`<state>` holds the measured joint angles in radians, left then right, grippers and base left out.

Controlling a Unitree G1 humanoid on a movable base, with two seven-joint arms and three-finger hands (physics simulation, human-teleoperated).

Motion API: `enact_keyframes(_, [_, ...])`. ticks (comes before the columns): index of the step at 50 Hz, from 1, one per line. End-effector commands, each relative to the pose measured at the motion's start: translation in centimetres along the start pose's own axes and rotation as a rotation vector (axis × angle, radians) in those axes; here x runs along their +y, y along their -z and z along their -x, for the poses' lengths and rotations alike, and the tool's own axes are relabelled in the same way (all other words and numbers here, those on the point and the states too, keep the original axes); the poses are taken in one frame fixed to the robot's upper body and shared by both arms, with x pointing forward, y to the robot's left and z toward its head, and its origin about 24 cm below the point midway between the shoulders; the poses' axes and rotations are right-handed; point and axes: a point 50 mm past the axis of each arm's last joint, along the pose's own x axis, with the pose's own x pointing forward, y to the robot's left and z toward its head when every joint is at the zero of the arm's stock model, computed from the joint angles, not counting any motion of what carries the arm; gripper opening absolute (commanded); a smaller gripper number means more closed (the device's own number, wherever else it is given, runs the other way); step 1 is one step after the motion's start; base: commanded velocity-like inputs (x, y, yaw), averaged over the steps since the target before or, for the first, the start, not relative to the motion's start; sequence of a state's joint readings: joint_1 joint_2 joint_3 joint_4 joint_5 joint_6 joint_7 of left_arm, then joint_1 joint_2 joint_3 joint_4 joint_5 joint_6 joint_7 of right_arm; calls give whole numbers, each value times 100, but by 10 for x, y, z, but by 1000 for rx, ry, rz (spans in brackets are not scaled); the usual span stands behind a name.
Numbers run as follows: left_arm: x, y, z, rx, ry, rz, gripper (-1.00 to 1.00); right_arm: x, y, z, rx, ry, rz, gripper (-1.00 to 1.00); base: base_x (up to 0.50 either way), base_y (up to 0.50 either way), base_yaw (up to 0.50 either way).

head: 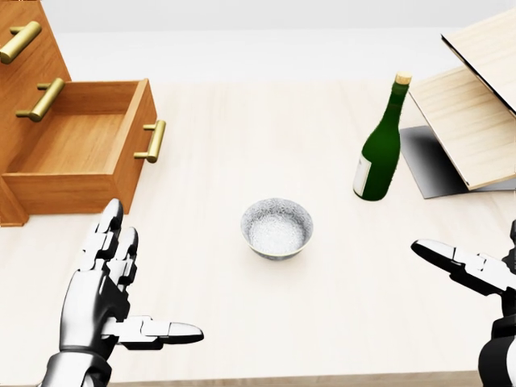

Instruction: Close the bottom drawer of the cabinet.

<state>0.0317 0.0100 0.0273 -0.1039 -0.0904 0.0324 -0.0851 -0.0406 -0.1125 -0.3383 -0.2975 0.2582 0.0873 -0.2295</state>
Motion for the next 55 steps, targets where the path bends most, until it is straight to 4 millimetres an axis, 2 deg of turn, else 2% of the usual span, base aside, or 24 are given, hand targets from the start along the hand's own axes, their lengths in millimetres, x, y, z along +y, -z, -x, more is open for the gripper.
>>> enact_keyframes(1, [0, 0, 0, -1, 1, 0, 100, -1, -3, -1, -9, 1, -7, 100, 45, 0, 0])
enact_keyframes(39, [-2, 3, -4, 5, 6, 3, 100, -3, -4, 0, -16, 6, -12, 100, 46, 0, 0])
enact_keyframes(48, [-1, 4, -26, 9, -1, -9, 100, -1, -3, 1, -11, -8, -14, 100, 0, 0, 0])
enact_keyframes(55, [-2, 0, -60, 9, 0, -28, 100, -1, -4, 3, -12, -19, -15, 100, 0, 0, 0])
